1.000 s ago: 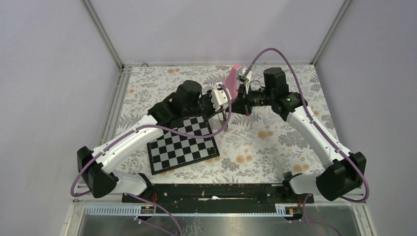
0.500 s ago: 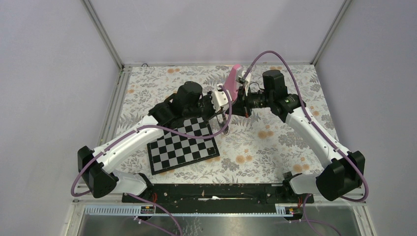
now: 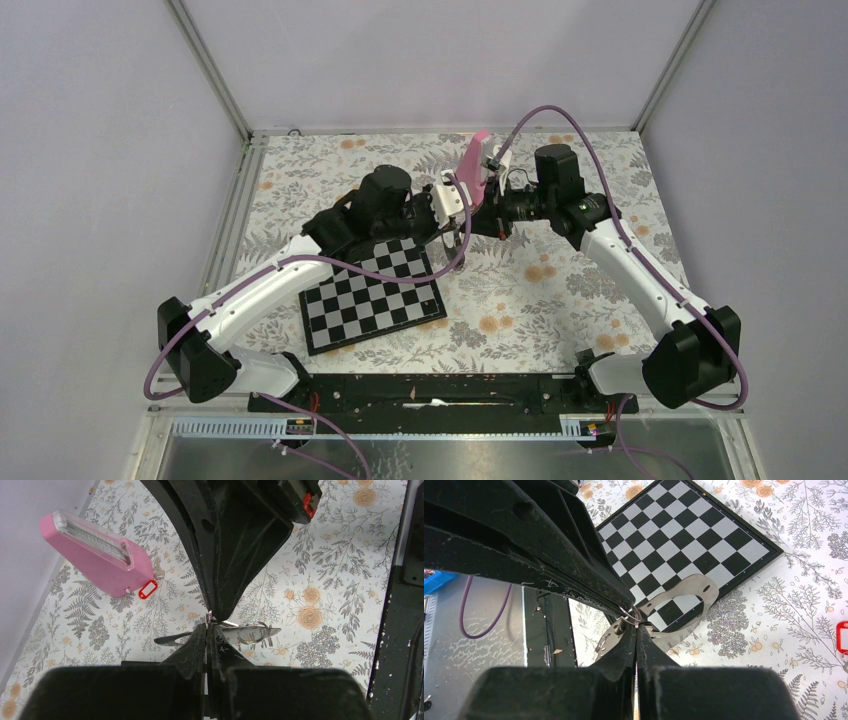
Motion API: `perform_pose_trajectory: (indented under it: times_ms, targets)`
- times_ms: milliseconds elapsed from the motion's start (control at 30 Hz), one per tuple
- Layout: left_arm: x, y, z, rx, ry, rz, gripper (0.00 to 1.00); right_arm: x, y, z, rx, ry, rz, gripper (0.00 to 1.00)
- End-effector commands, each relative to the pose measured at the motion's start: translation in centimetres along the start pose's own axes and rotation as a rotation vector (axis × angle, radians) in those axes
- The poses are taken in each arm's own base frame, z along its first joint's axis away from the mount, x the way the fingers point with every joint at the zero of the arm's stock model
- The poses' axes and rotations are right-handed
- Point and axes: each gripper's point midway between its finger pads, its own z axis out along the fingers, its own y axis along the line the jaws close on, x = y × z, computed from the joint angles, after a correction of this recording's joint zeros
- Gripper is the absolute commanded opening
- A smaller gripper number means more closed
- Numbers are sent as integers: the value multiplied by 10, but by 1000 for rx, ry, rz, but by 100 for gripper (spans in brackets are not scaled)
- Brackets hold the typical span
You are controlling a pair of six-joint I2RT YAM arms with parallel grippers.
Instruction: Put the keys on the keyring
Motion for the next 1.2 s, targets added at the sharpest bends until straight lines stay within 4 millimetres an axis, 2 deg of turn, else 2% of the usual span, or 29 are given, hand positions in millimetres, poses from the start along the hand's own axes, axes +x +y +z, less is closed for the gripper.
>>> perform_pose_trajectory:
  times_ms: [0,367,700,967,1167]
  targets:
    - [-29,1,-11,-10,-112,17,0,-8,4,-4,-18,-45,-41,0]
    - [-37,-6,-11,59,-156,-16,0,-6,14,-10,-67,-111,-79,2]
    - [-47,-13,-10,156,-212,-11,0,-4,17,-10,-119,-178,-24,5]
    - [-46,-13,-8,244,-263,-76,0,0,24,-12,-138,-184,-51,18]
    - [-43,-9,-11,268,-291,-111,0,-3,26,-24,-109,-180,-108,30]
